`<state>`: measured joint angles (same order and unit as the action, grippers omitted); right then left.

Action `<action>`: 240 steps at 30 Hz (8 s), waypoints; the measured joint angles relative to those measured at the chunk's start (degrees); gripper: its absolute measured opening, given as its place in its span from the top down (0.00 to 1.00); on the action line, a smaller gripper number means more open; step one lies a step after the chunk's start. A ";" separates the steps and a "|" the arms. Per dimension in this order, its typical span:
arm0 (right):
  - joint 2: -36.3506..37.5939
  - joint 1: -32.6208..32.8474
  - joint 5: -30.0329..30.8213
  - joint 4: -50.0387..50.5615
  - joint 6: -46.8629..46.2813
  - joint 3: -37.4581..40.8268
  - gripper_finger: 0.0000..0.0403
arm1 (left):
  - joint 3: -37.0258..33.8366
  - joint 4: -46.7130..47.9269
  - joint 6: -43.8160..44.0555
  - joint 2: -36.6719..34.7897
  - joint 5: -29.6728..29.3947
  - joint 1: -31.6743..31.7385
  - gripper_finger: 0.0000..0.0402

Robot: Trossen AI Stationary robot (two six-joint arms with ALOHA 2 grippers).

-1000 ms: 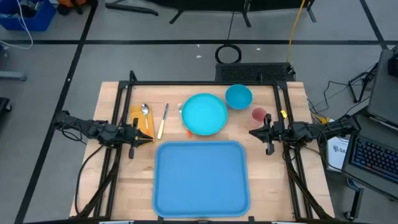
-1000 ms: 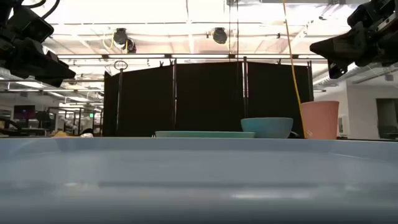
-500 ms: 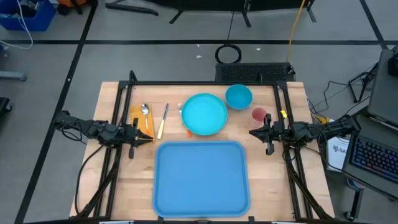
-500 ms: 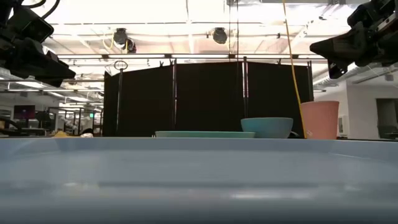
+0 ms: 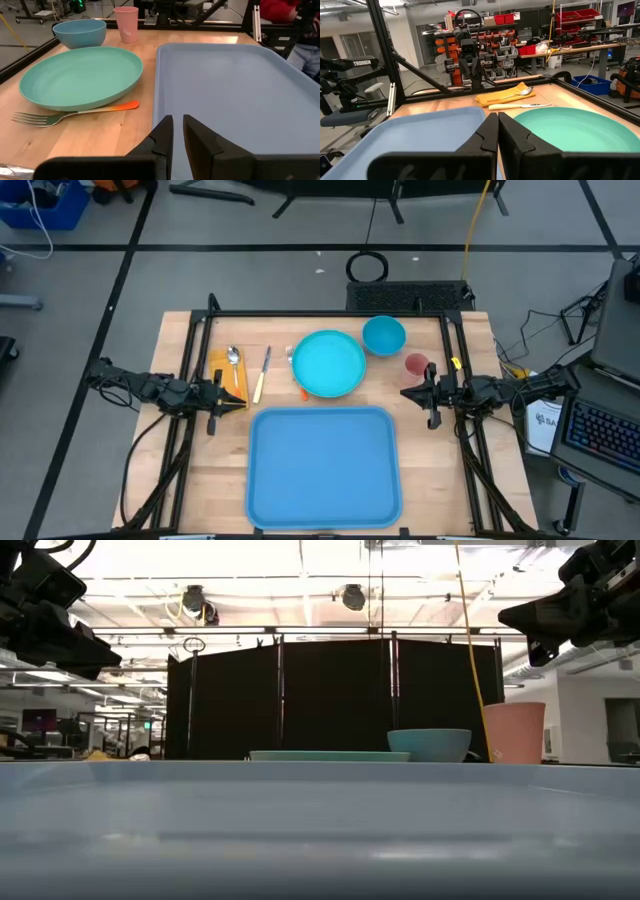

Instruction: Set up tray

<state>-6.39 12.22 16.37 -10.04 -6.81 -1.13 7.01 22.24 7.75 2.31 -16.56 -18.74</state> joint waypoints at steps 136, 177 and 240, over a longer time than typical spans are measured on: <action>-43.50 3.54 -0.12 -21.18 10.16 -15.41 0.79 | 0.00 -15.76 -10.06 0.00 -1.95 0.02 0.88; -89.96 -11.69 -6.01 34.29 16.74 -63.76 0.52 | 0.00 -24.39 -2.49 0.00 -1.49 0.02 0.88; -96.39 -16.86 -4.32 28.26 23.47 -60.50 0.99 | 0.00 -23.19 -4.65 -0.02 -2.01 0.02 0.88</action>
<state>-102.78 -4.65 12.05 18.22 16.67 -61.63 7.01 -0.95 3.10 2.28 -18.57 -18.72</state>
